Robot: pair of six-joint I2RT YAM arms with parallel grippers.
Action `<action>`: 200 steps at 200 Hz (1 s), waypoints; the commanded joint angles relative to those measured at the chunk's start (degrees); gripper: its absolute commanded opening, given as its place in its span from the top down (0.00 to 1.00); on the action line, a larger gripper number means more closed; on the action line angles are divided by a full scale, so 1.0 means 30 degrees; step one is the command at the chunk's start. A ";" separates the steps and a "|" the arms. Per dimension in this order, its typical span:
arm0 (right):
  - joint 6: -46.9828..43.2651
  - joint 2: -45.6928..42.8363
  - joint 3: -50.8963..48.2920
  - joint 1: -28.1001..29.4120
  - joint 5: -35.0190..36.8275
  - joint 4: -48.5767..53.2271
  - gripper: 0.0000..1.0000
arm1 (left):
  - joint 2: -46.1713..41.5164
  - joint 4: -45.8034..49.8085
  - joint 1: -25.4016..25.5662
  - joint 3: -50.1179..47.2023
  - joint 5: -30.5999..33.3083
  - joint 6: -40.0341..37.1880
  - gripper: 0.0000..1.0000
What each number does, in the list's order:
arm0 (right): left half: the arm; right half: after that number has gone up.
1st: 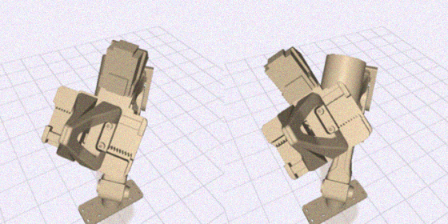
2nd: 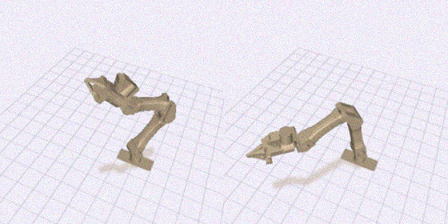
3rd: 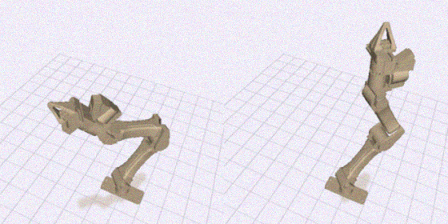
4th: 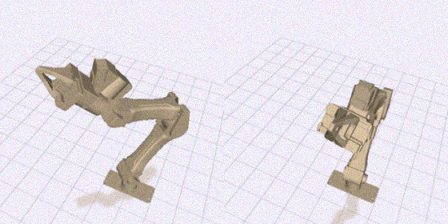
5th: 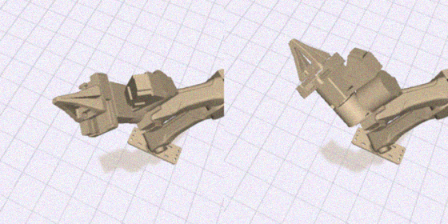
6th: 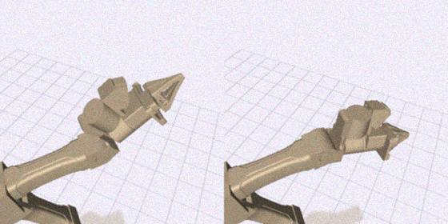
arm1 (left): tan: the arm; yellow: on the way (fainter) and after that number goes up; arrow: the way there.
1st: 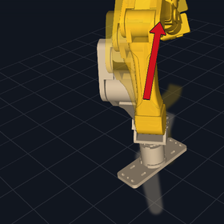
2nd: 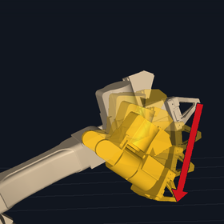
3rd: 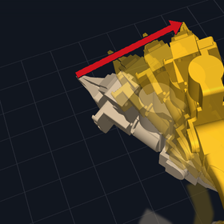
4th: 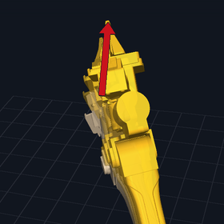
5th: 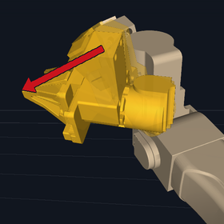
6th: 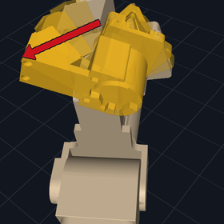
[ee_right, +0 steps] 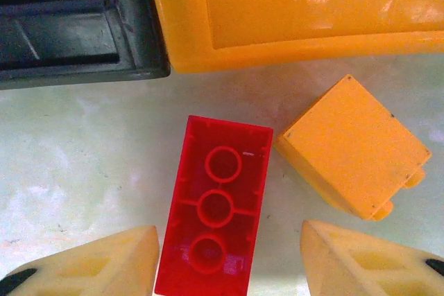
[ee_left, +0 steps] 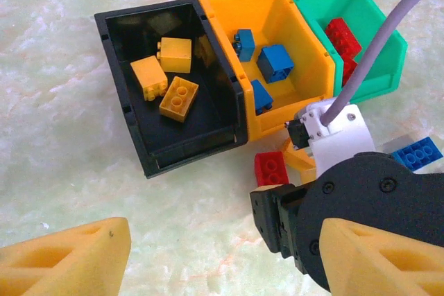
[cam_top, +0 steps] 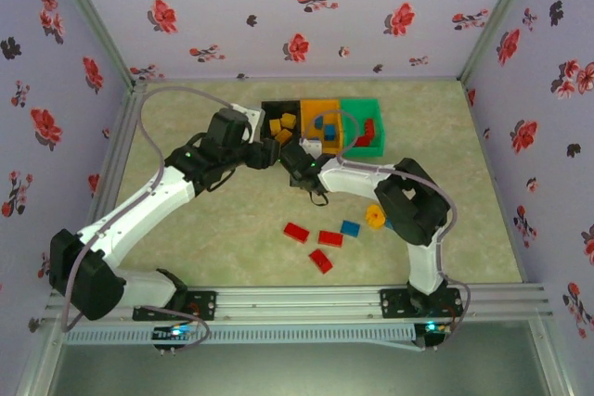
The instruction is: Sort the legos into containers by color
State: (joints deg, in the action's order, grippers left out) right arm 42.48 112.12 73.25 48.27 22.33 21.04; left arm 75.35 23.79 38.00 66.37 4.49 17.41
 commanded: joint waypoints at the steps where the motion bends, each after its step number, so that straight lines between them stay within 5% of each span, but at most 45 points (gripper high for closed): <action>1: -0.0064 0.0563 0.0809 0.0028 0.0768 0.0488 0.45 | -0.0477 -0.0187 0.0407 -0.0150 -0.0237 -0.0464 0.27; 122: -0.1117 0.0992 0.0393 -0.1002 -0.1970 -0.1647 0.69 | -0.0505 0.0294 0.0759 0.0097 0.0253 -0.0791 0.27; 200: -0.2671 -0.3279 -0.1907 -0.0984 -0.3190 -0.1657 0.71 | -0.1005 -0.0053 0.1285 -0.0265 0.0239 -0.1283 0.26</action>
State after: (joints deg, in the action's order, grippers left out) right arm 37.06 108.77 69.60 45.41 14.31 15.90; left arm 74.04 24.40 41.04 66.32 4.73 15.44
